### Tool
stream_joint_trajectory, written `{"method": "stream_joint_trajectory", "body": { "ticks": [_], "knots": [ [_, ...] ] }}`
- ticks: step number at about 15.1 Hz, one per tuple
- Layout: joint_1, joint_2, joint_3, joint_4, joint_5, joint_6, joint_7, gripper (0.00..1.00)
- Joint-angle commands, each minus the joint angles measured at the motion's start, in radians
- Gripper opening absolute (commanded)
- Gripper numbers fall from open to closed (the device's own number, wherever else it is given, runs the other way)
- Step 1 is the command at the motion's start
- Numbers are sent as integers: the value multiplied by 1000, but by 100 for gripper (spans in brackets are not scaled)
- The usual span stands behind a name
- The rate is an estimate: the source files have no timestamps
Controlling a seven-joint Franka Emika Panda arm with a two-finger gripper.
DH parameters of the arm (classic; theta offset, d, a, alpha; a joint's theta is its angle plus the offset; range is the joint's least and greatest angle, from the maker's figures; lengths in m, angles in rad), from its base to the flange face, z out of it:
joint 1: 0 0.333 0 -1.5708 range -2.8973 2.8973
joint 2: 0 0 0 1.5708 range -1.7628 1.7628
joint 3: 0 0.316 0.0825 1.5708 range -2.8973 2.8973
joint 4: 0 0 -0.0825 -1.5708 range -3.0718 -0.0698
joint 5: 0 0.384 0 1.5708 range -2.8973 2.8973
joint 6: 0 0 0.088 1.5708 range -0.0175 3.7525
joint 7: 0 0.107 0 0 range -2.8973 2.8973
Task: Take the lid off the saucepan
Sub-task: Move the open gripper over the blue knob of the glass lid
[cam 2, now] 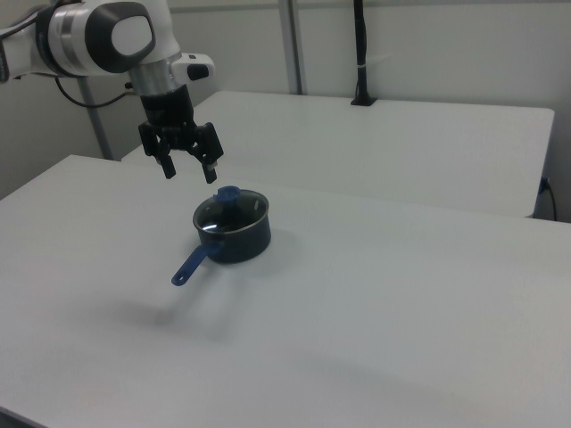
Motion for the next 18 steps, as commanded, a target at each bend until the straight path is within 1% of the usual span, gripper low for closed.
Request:
{"method": "stream_joint_trajectory", "body": {
  "ticks": [1, 7, 11, 14, 15, 16, 18],
  "knots": [
    [-4, -13, -11, -11, -9, -34, -19, 100],
    [-1, -12, -11, -8, -9, -34, -19, 100],
    [8, -4, -4, 13, -6, -20, -20, 100],
    [22, 51, 1, 64, -3, 4, -51, 100],
    [51, 73, 0, 76, 3, 49, -72, 100],
    [65, 94, 0, 84, 6, 93, -69, 100],
    [70, 135, 1, 90, 2, 145, -68, 100]
  ]
}}
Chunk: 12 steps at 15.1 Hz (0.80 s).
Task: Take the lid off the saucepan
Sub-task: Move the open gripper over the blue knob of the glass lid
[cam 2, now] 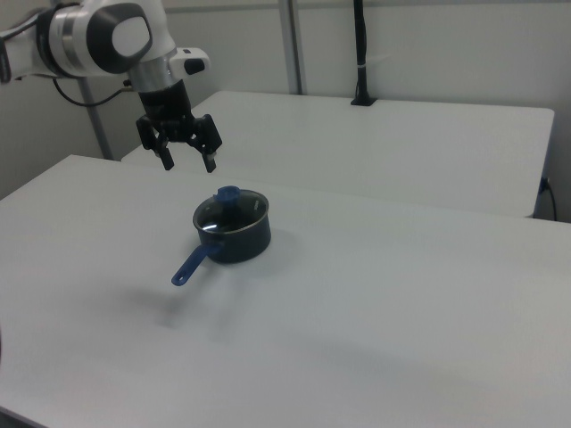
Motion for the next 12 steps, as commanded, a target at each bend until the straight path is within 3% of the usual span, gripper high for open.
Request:
{"method": "stream_joint_trajectory", "body": {
  "ticks": [1, 5, 12],
  "knots": [
    [39, 105, -4, 59, 1, 99, -21, 100],
    [64, 249, -6, 189, 1, 168, 47, 100],
    [79, 346, -9, 191, -9, 326, 112, 100]
  ]
}}
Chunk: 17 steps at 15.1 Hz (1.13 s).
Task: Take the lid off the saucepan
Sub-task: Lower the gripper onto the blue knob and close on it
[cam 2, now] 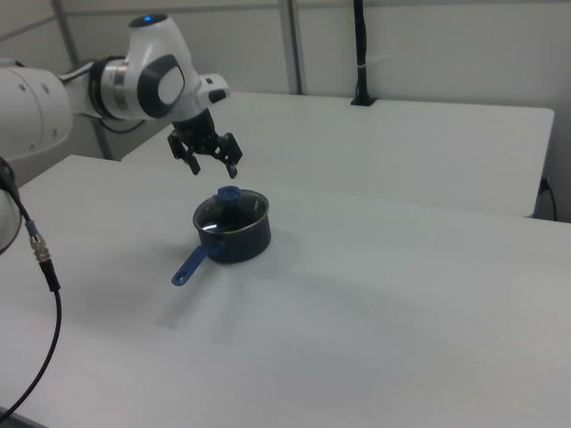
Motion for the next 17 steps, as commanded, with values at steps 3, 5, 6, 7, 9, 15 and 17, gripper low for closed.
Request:
{"method": "stream_joint_trajectory", "body": {
  "ticks": [3, 5, 6, 7, 9, 15, 17],
  "knots": [
    [21, 64, -9, 24, -11, 39, 33, 99],
    [21, 70, -14, 25, -15, 39, 31, 99],
    [21, 71, -14, 24, -20, 39, 30, 97],
    [21, 74, -15, 24, -23, 41, 30, 96],
    [19, 93, -19, 28, -27, 44, 27, 96],
    [15, 100, -22, 25, -34, 98, 30, 96],
    [16, 100, -22, 24, -34, 98, 30, 92]
  ]
}}
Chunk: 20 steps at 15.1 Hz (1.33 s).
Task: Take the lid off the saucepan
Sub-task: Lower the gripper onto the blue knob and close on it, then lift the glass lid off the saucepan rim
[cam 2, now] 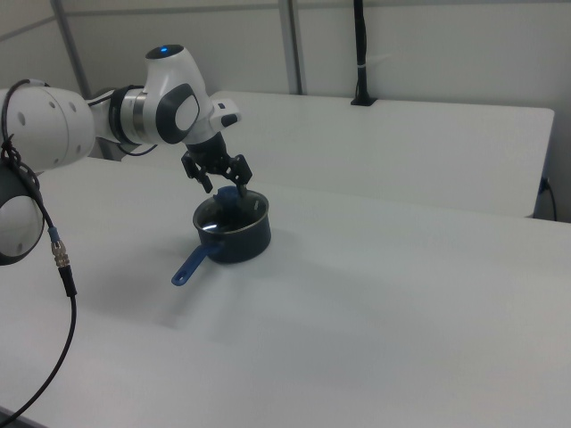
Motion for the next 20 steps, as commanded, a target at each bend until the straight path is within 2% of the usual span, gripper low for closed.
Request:
{"method": "stream_joint_trajectory", "body": {
  "ticks": [1, 3, 10, 11, 15, 20],
  "knots": [
    [10, 8, -10, 16, -20, 11, 19, 87],
    [11, 8, -8, 15, -25, 11, 19, 77],
    [13, 1, -10, 1, -43, 3, 15, 72],
    [13, 1, -10, -1, -45, 1, 15, 64],
    [13, -16, -10, -2, -47, -22, 13, 54],
    [13, -22, -8, -2, -47, -58, 15, 53]
  ]
}}
